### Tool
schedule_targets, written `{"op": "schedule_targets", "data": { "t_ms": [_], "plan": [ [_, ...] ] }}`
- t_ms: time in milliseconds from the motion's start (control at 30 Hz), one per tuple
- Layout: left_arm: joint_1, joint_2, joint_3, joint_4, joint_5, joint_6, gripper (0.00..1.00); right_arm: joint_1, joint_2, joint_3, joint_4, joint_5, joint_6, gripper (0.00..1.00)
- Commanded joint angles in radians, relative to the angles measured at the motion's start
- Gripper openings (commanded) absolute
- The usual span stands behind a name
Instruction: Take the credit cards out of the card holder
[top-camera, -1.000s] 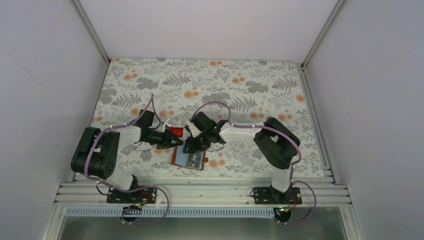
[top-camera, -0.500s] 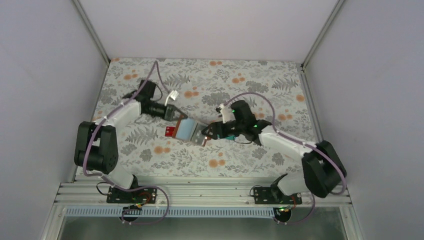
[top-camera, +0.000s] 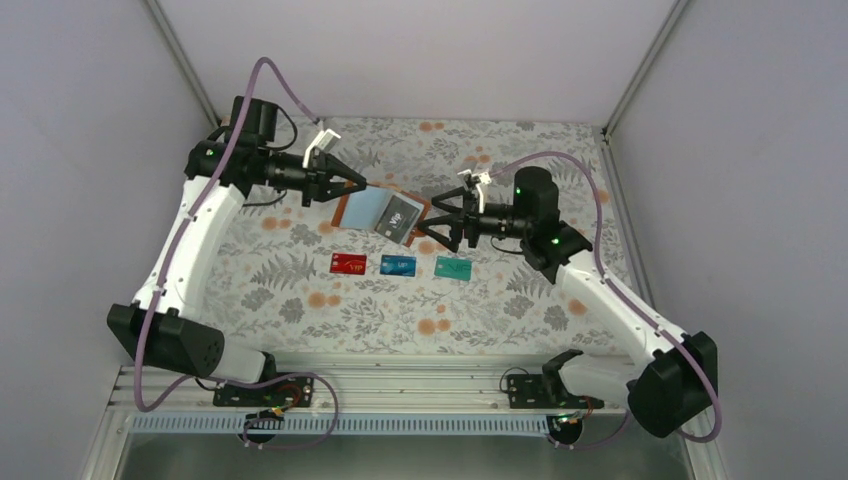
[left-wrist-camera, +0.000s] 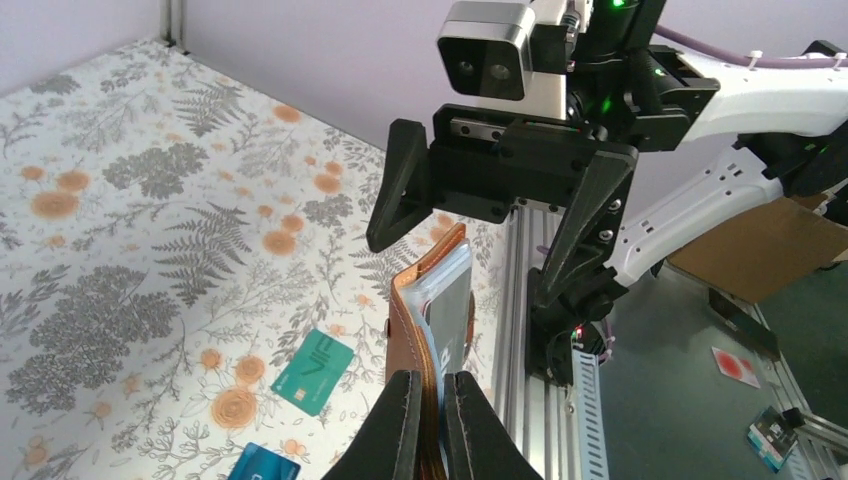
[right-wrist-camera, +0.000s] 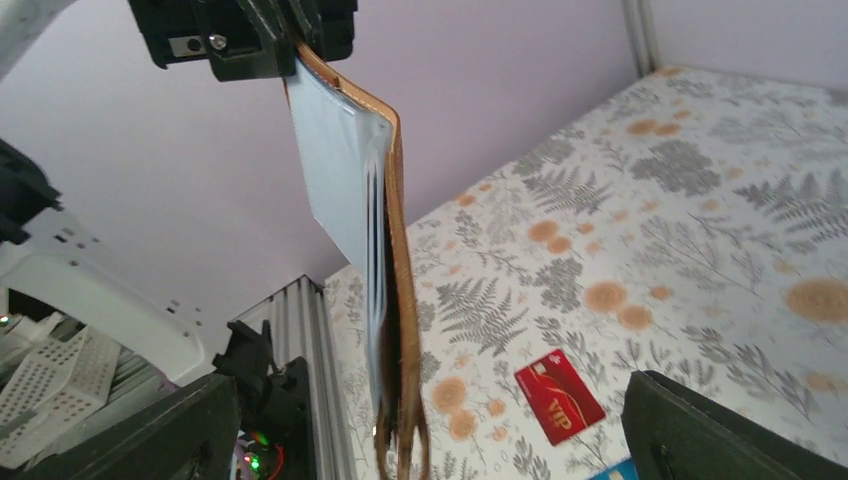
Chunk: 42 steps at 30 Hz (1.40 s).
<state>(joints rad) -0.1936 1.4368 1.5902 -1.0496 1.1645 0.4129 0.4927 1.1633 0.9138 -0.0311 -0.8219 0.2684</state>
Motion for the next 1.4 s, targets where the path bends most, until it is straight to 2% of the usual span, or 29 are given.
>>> {"op": "schedule_targets", "data": {
  "t_ms": [0,33,167,367,600,633,733,767,933,967,1000,1100,1133,1233,1367],
  "plan": [
    [-0.006,-0.014,0.036,-0.068,0.023,0.015,0.02,-0.004,0.029,0.046,0.022,-0.112,-0.054,0.94],
    [-0.009,-0.017,0.037,-0.059,0.026,0.007,0.02,-0.004,0.031,0.048,0.031,-0.125,-0.049,0.92],
    [-0.012,-0.018,0.051,-0.043,0.032,-0.013,0.02,-0.003,0.025,0.043,0.068,-0.152,-0.032,0.65],
    [-0.016,-0.020,0.062,-0.017,0.052,-0.038,0.02,0.001,0.059,0.031,0.103,-0.140,0.016,0.46],
    [-0.018,-0.021,0.058,-0.017,0.071,-0.042,0.02,0.007,0.091,0.042,0.118,-0.135,0.039,0.43],
    [-0.016,-0.020,0.058,-0.017,0.074,-0.040,0.02,0.008,0.093,0.041,0.120,-0.134,0.041,0.37],
    [-0.017,-0.018,0.052,-0.018,0.079,-0.040,0.02,0.008,0.097,0.046,0.115,-0.134,0.042,0.08],
    [-0.016,-0.018,0.050,-0.017,0.081,-0.040,0.03,0.009,0.095,0.045,0.112,-0.132,0.039,0.05],
    [-0.001,-0.015,0.036,0.010,0.014,-0.060,0.04,0.008,0.069,0.042,0.067,-0.121,0.012,0.04],
    [0.010,-0.013,0.027,0.028,-0.018,-0.078,0.08,0.008,0.062,0.042,0.061,-0.119,0.014,0.04],
    [0.030,-0.010,0.013,0.047,-0.047,-0.095,0.18,0.009,0.057,0.040,0.058,-0.116,0.018,0.04],
    [0.076,0.013,0.008,0.090,-0.118,-0.147,0.61,0.008,0.050,0.053,0.022,-0.082,0.034,0.04],
    [0.089,0.019,0.017,0.099,-0.151,-0.156,0.67,0.007,0.056,0.063,-0.001,-0.061,0.041,0.04],
    [0.118,0.029,0.078,0.110,-0.232,-0.139,0.75,0.006,0.085,0.100,-0.066,0.024,0.081,0.04],
    [0.131,0.006,0.215,0.107,-0.344,-0.068,0.77,0.006,0.145,0.165,-0.163,0.127,0.136,0.04]
  ]
}}
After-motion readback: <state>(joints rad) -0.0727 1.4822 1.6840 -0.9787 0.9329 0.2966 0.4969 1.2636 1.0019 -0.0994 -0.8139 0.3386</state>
